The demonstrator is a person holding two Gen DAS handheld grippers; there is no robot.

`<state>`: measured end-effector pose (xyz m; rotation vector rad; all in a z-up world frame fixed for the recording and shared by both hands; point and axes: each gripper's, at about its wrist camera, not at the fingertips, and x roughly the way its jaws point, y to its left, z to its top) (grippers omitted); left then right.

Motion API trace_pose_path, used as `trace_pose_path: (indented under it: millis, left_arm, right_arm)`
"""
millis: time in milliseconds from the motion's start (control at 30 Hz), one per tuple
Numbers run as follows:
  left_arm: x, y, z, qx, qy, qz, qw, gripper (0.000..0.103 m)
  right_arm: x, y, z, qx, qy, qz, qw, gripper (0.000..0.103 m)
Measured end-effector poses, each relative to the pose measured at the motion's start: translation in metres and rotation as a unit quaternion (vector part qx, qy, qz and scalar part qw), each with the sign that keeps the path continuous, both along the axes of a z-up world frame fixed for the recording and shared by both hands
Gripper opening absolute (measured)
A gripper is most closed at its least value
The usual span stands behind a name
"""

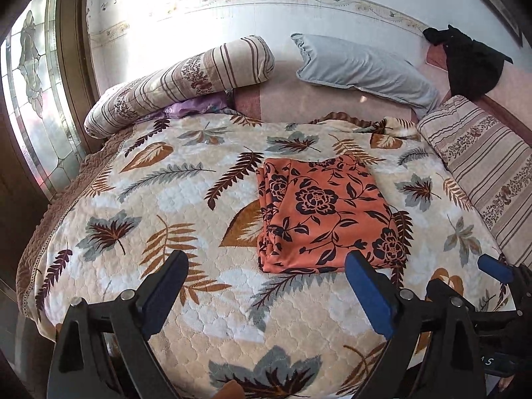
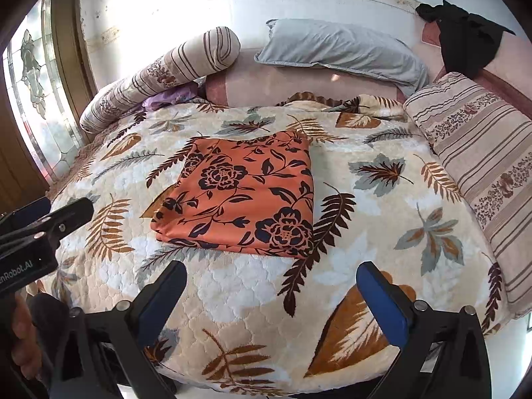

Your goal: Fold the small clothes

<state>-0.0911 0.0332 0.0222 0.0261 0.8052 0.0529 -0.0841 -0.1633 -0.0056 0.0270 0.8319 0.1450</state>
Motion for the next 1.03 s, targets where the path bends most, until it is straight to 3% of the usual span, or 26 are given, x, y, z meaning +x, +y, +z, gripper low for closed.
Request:
trace_pose_path:
  millis: [433, 833, 1033]
  left_arm:
    - [0.012, -0.002, 0.002, 0.015, -0.012, 0.006, 0.9998, 0.095]
    - [0.039, -0.001, -0.012, 0.004, 0.008, 0.01, 0.9999, 0.095]
    - [0.052, -0.006, -0.011, 0.014, -0.013, -0.003, 0.9998, 0.095]
  right_arm:
    - [0.017, 0.005, 0.002, -0.007, 0.002, 0.0, 1.0, 0.103]
    - [0.042, 0.007, -0.005, -0.008, 0.01, -0.004, 1.0, 0.103]
    - [0.059, 0.008, -0.011, -0.003, 0.012, -0.004, 1.0, 0.103]
